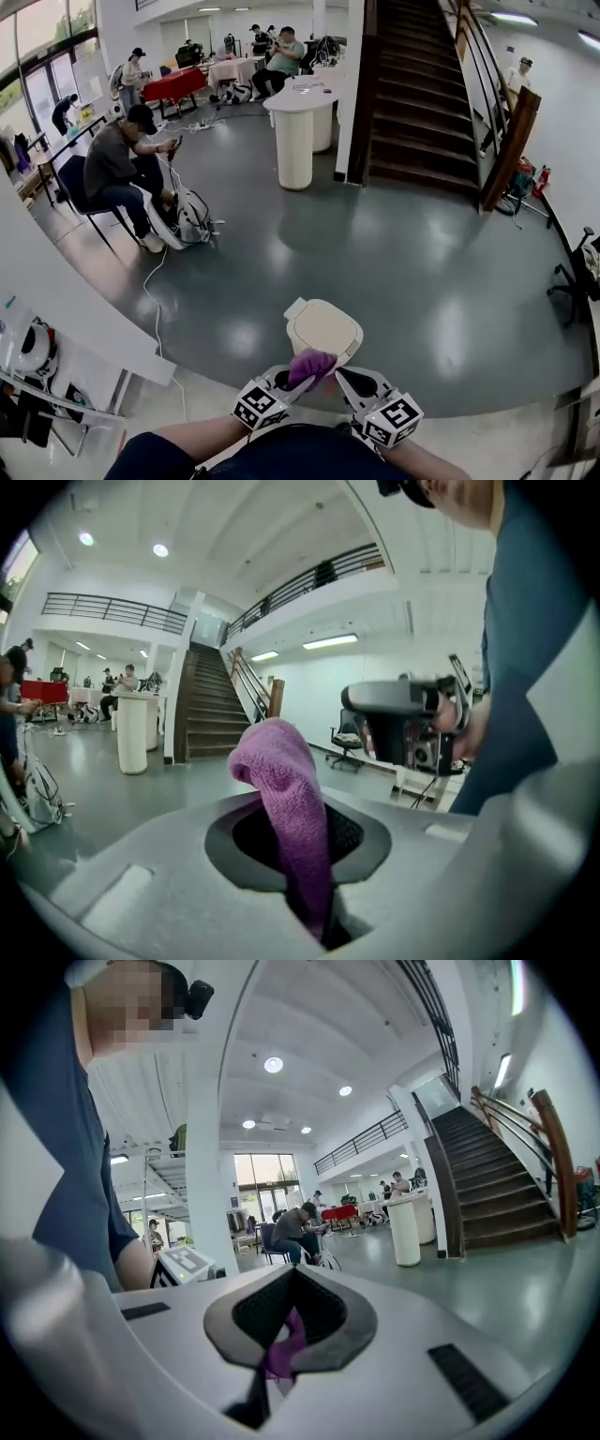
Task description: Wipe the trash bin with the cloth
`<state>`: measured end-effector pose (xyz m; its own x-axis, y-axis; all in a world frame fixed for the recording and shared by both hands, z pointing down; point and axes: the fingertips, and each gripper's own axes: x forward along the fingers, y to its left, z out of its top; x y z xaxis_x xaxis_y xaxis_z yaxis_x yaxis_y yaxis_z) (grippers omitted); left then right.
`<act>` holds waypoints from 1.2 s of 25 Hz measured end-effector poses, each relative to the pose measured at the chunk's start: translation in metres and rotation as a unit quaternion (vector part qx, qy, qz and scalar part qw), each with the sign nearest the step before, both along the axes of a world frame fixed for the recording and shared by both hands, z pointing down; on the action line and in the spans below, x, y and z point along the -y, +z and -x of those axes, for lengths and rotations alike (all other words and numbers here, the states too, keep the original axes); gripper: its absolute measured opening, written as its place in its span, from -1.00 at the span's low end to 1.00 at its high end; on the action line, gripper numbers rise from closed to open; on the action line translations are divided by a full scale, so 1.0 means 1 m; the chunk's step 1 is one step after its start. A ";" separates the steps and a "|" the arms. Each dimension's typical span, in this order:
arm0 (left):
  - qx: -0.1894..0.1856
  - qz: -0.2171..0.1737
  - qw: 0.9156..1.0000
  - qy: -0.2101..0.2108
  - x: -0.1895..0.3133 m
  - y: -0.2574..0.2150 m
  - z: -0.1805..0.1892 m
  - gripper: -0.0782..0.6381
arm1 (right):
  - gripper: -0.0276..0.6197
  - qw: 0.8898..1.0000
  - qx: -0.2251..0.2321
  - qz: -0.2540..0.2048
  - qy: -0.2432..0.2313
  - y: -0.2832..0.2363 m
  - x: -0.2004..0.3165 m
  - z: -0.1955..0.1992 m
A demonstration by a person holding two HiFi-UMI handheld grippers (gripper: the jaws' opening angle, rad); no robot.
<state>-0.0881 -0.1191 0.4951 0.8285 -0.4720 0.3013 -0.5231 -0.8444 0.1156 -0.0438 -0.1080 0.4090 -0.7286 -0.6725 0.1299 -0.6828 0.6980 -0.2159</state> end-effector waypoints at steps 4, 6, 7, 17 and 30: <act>-0.047 -0.018 0.999 -0.004 -0.008 -0.051 0.000 -0.62 | -0.88 1.000 0.002 -0.003 -0.002 -0.004 -0.012 -0.005; -0.069 -0.023 0.997 -0.002 -0.015 -0.071 -0.002 -0.62 | -0.88 1.000 0.004 -0.003 -0.005 -0.003 -0.017 -0.005; -0.079 -0.024 0.997 0.000 -0.019 -0.079 -0.002 -0.62 | -0.88 1.000 0.006 -0.004 -0.006 -0.003 -0.020 -0.004; -0.108 -0.026 0.994 -0.003 -0.039 -0.094 0.001 -0.62 | -0.89 1.000 0.004 -0.014 -0.023 -0.005 -0.029 0.008; -0.105 -0.032 0.994 -0.011 -0.044 -0.096 0.008 -0.62 | -0.89 0.999 0.003 -0.014 -0.035 -0.007 -0.027 0.014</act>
<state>-0.0957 -0.0747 0.3990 0.8587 -0.5040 0.0925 -0.5124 -0.8417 0.1701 -0.0581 -0.0813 0.4017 -0.7749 -0.6228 0.1076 -0.6305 0.7499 -0.2004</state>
